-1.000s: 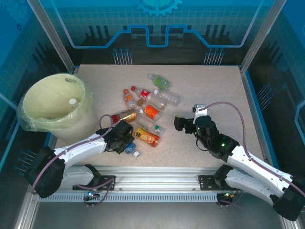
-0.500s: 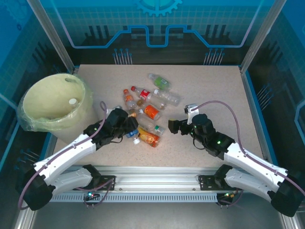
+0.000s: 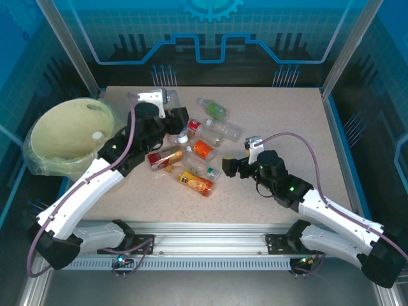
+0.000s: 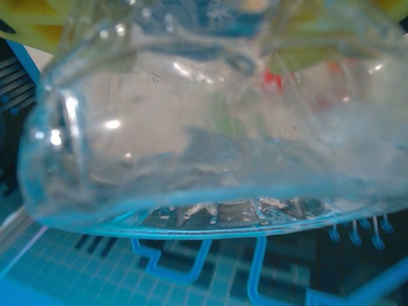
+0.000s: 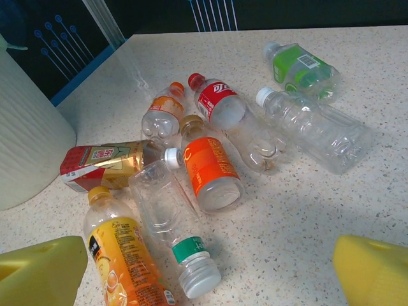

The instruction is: Put the plastic bottles in the bin

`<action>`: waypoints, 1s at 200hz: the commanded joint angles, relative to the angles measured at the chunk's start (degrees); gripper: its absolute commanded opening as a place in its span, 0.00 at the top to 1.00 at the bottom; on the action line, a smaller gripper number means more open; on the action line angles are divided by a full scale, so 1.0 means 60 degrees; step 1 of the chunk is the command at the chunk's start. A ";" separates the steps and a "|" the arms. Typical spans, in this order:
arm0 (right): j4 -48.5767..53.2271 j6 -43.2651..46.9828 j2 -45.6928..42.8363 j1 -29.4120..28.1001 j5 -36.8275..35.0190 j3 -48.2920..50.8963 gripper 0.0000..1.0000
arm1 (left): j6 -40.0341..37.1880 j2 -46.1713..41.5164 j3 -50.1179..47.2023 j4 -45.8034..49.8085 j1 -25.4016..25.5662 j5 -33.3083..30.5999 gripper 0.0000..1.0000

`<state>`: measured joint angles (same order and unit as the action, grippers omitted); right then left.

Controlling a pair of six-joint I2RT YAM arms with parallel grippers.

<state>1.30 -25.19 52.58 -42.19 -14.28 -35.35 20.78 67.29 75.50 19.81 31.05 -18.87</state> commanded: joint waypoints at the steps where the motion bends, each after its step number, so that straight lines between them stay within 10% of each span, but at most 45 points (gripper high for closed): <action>1: -0.0188 0.0234 -0.0054 0.0116 -0.0005 -0.0346 0.00 | -0.1199 -0.0042 0.0916 -0.0166 -0.0663 -0.0556 0.53; 78: 0.0155 0.0351 0.0273 0.0133 -0.0081 -0.0939 0.00 | -0.0964 -0.1122 0.1082 0.0030 -0.4139 -0.1486 0.54; 200: 0.1102 -0.0091 -0.0362 0.0121 -0.0181 -0.0932 0.00 | 0.3585 -0.0236 -0.0557 0.0299 -0.9595 0.1127 0.52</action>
<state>6.83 -24.58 52.95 -42.02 -14.46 -41.36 32.29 65.78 74.30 21.78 -23.09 -16.60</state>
